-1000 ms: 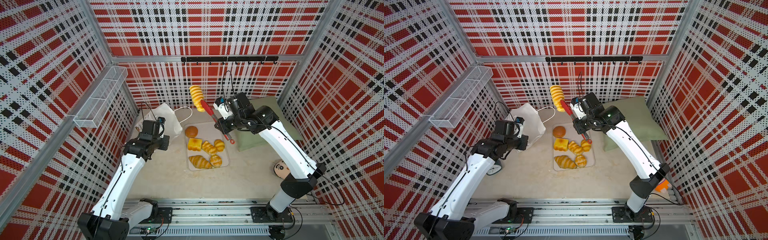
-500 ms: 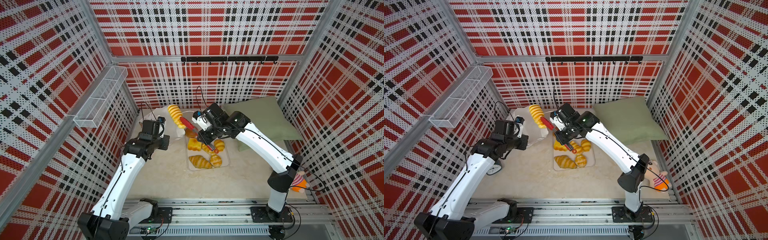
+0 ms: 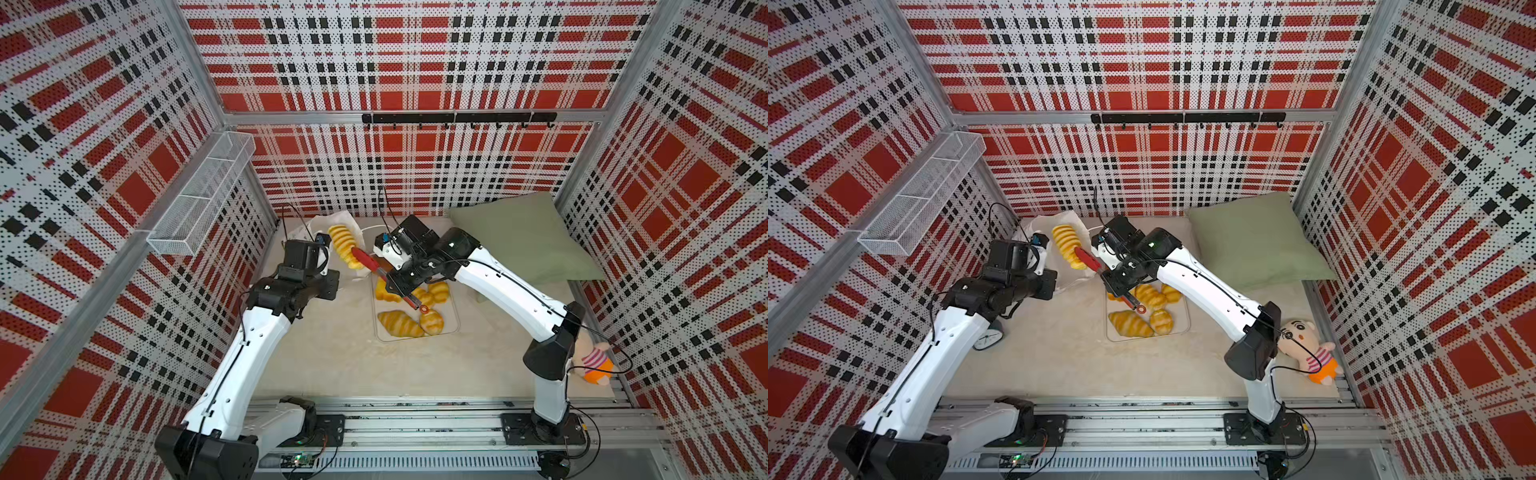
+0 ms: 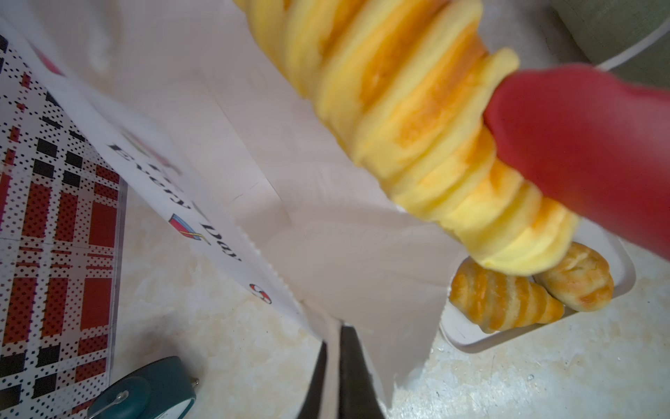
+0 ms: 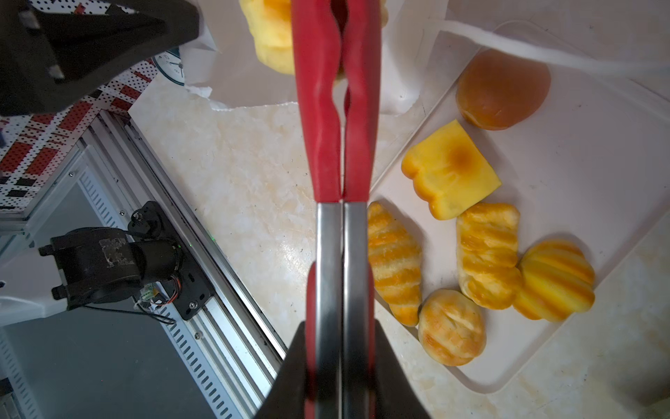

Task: Pack bread into a paper bag
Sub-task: Place the fake bread in the paper bag.

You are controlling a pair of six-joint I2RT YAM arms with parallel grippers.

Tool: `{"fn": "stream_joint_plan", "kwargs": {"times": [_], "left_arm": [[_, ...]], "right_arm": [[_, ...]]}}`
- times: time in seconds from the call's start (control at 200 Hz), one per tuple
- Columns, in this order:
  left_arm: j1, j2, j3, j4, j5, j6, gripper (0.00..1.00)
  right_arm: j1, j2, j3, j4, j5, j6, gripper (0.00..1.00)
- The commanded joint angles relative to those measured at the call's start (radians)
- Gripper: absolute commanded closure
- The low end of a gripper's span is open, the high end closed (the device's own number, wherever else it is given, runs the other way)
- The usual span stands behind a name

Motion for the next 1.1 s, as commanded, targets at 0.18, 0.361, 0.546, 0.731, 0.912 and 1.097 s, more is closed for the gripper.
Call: {"fn": "stream_joint_plan", "kwargs": {"times": [0.18,0.361,0.546,0.731,0.912,1.097], "left_arm": [[0.009,-0.009,0.035,0.031,0.028,-0.005,1.00],[0.015,-0.005,0.039,0.034,0.033,-0.006,1.00],[0.015,0.007,0.045,0.037,0.044,-0.005,1.00],[0.029,0.013,0.041,0.040,0.032,-0.018,1.00],[0.047,0.061,0.055,0.041,0.020,-0.027,1.00],[0.045,0.074,0.055,0.048,0.039,-0.023,1.00]], "right_arm": [[0.008,0.060,0.085,0.049,0.009,0.017,0.71],[0.008,0.066,0.123,0.014,0.020,0.016,0.63],[0.006,0.051,0.123,0.001,0.053,0.019,0.63],[0.000,-0.006,0.120,-0.009,0.082,0.031,0.63],[0.000,-0.060,0.114,-0.041,0.013,0.056,0.63],[-0.038,-0.222,-0.038,-0.053,0.127,0.045,0.58]]}}
